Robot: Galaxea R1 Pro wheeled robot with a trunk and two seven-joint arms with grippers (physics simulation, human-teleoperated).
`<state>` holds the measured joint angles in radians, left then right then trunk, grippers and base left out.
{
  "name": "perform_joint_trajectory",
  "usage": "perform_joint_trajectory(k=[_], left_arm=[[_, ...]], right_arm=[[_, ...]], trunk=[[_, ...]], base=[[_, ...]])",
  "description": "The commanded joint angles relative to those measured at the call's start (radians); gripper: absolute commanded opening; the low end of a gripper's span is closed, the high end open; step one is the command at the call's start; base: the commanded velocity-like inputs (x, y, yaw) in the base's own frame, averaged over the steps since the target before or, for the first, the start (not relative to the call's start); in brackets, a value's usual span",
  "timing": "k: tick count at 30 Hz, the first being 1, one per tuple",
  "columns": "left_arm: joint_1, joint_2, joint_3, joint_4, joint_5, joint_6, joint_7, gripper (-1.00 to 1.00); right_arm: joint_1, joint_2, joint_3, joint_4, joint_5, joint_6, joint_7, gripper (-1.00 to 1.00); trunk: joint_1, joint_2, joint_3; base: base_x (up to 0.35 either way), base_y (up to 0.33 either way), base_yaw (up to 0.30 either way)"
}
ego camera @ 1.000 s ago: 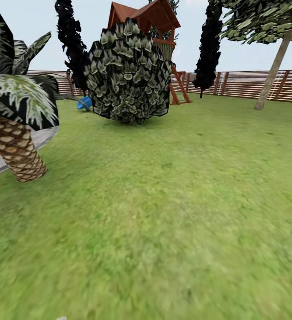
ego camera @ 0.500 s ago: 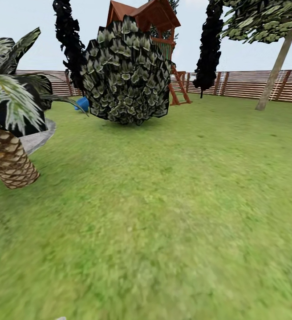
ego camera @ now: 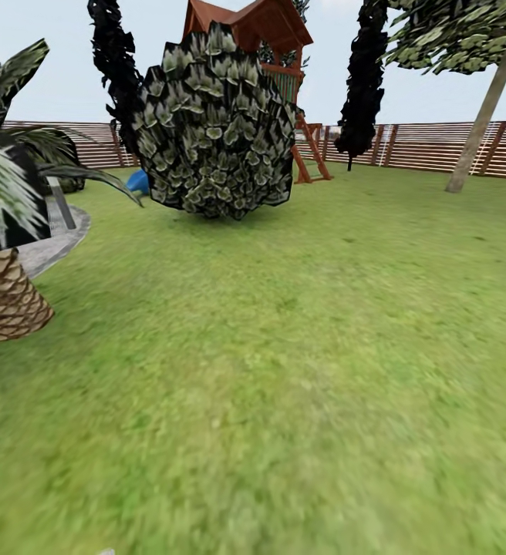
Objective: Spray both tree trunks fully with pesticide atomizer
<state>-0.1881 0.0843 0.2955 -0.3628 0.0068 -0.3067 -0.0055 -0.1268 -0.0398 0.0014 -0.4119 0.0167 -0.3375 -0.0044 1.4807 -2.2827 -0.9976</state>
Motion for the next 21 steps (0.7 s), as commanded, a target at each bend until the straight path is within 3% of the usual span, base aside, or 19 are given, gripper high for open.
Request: perform_joint_trajectory(k=[1, 21], left_arm=[[-0.001, 0.0, 0.002, 0.001, 0.001, -0.003, -0.001, 1.0], [-0.001, 0.0, 0.002, 0.001, 0.0, -0.003, 0.0, 1.0]], right_arm=[[-0.001, 0.0, 0.0, 0.001, 0.002, -0.003, 0.0, 1.0], [-0.001, 0.0, 0.0, 0.001, 0.002, -0.003, 0.0, 1.0]], trunk=[[0.0, 0.0, -0.001], [0.0, 0.0, -0.001]], base=[[0.338, -0.08, 0.0], [0.338, -0.082, 0.027]])
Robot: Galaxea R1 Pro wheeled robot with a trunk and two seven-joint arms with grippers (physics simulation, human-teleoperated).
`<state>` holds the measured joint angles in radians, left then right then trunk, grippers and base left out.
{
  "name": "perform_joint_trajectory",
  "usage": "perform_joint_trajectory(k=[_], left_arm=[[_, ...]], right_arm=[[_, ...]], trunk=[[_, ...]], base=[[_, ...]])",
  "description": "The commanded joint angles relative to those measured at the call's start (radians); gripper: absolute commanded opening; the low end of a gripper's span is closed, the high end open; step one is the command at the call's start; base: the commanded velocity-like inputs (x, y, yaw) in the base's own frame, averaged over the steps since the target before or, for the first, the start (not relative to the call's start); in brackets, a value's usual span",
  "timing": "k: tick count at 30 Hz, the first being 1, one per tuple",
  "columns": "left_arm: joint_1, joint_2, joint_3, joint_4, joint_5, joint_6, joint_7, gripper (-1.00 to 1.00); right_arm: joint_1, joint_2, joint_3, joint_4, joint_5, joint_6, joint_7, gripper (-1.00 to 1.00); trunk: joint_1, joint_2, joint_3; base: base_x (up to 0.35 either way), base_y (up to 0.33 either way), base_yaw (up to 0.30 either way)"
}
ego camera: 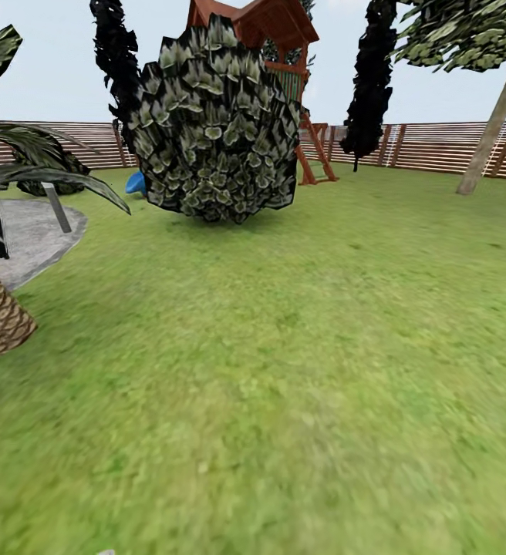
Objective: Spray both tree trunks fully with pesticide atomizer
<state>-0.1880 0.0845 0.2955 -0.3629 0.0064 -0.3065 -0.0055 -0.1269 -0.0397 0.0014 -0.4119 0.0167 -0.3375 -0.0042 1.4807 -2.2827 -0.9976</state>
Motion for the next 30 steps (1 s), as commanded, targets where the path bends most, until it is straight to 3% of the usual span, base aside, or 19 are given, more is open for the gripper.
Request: perform_joint_trajectory(k=[1, 30], left_arm=[[-0.001, 0.0, 0.002, 0.001, 0.0, -0.004, -0.001, 1.0], [-0.001, 0.0, 0.002, 0.001, 0.0, -0.004, -0.001, 1.0]], right_arm=[[0.0, 0.0, 0.0, 0.001, 0.002, -0.003, 0.0, 1.0], [0.0, 0.0, 0.0, 0.001, 0.002, -0.003, 0.0, 1.0]], trunk=[[0.0, 0.0, -0.001], [0.0, 0.0, -0.001]], base=[[0.338, -0.101, 0.085], [0.338, -0.115, 0.101]])
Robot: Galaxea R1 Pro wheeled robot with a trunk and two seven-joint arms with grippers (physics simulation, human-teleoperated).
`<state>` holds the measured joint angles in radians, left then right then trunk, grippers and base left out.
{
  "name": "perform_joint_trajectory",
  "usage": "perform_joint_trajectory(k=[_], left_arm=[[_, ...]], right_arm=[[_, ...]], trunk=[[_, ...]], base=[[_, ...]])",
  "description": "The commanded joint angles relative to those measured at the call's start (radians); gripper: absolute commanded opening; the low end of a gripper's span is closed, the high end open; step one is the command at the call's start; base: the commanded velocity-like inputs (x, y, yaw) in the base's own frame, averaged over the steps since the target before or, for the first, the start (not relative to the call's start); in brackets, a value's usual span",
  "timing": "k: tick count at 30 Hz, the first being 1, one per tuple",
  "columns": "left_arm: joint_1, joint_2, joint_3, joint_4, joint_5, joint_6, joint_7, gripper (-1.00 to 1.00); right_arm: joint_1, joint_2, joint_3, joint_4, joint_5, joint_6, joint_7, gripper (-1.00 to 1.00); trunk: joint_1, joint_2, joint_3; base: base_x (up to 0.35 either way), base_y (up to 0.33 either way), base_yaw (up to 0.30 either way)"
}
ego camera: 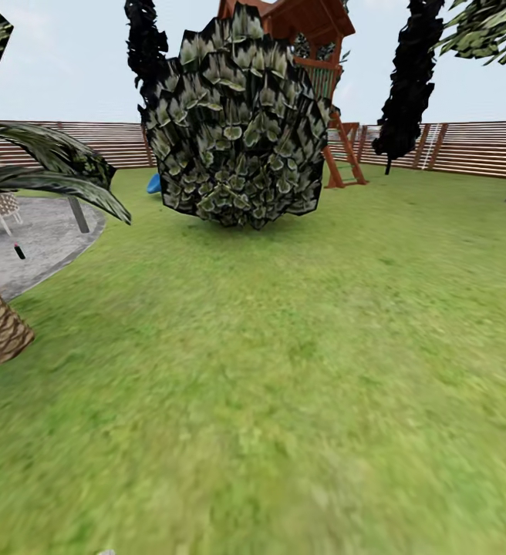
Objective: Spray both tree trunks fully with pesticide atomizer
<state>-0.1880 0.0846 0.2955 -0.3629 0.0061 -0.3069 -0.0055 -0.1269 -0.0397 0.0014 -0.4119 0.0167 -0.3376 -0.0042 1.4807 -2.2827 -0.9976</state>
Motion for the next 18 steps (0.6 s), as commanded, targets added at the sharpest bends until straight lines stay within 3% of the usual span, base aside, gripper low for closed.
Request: perform_joint_trajectory(k=[1, 18], left_arm=[[-0.001, 0.0, 0.002, 0.001, 0.0, -0.003, -0.001, 1.0], [-0.001, 0.0, 0.002, 0.001, 0.001, -0.003, -0.001, 1.0]], right_arm=[[0.0, 0.0, 0.0, 0.001, 0.002, -0.003, 0.0, 1.0], [0.0, 0.0, 0.0, 0.001, 0.002, -0.003, 0.0, 1.0]], trunk=[[0.0, 0.0, -0.001], [0.0, 0.0, -0.001]], base=[[0.338, -0.118, 0.111], [0.338, -0.118, 0.112]])
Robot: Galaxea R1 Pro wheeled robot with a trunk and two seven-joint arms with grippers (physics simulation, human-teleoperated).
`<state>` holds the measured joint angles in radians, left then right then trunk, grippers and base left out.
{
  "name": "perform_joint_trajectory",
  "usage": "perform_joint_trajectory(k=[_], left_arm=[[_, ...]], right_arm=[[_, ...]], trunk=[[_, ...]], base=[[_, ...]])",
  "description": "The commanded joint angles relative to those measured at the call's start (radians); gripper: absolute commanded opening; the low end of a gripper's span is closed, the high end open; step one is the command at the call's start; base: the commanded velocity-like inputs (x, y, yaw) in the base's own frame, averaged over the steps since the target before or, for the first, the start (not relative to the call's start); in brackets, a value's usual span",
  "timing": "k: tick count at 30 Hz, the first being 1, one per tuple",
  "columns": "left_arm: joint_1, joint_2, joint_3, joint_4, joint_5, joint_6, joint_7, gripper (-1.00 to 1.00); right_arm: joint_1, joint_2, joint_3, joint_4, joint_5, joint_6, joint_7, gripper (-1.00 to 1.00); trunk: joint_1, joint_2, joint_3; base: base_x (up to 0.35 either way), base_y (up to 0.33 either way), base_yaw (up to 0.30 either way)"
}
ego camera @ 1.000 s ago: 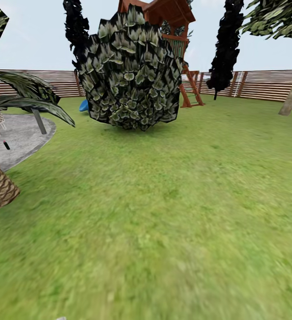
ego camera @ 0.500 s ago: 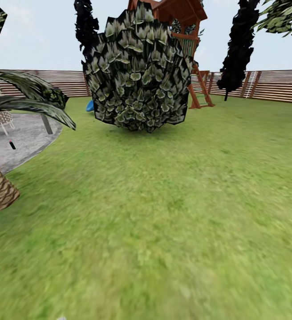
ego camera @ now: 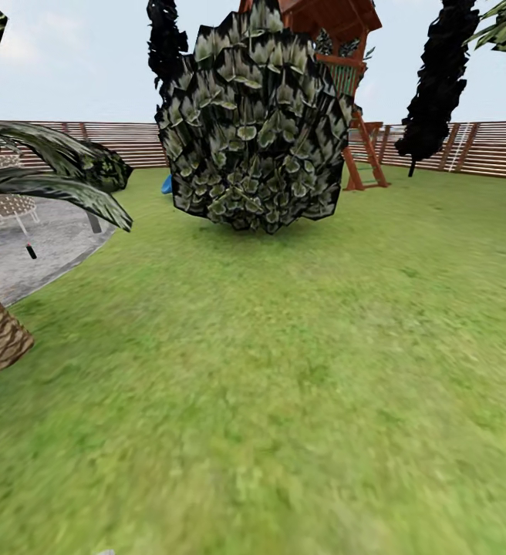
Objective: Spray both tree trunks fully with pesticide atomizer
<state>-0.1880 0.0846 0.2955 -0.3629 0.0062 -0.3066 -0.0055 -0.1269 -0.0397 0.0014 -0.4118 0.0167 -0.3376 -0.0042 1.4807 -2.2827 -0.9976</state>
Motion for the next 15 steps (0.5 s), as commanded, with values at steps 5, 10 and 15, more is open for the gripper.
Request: perform_joint_trajectory(k=[5, 10, 15], left_arm=[[-0.001, 0.0, 0.002, 0.001, 0.0, -0.004, -0.001, 1.0], [-0.001, 0.0, 0.002, 0.001, 0.001, -0.003, 0.0, 1.0], [-0.001, 0.0, 0.002, 0.001, 0.0, -0.003, -0.001, 1.0]], right_arm=[[0.0, 0.0, 0.0, 0.0, 0.002, -0.018, 0.0, 1.0], [0.0, -0.001, 0.0, 0.002, 0.003, -0.084, 0.0, 1.0], [0.0, -0.001, 0.0, 0.004, 0.003, -0.088, 0.001, 1.0]], trunk=[[0.0, 0.0, -0.001], [0.0, 0.0, -0.001], [0.0, 0.0, -0.001]], base=[[0.338, -0.118, 0.05], [0.338, -0.118, 0.003], [0.338, -0.118, 0.0]])
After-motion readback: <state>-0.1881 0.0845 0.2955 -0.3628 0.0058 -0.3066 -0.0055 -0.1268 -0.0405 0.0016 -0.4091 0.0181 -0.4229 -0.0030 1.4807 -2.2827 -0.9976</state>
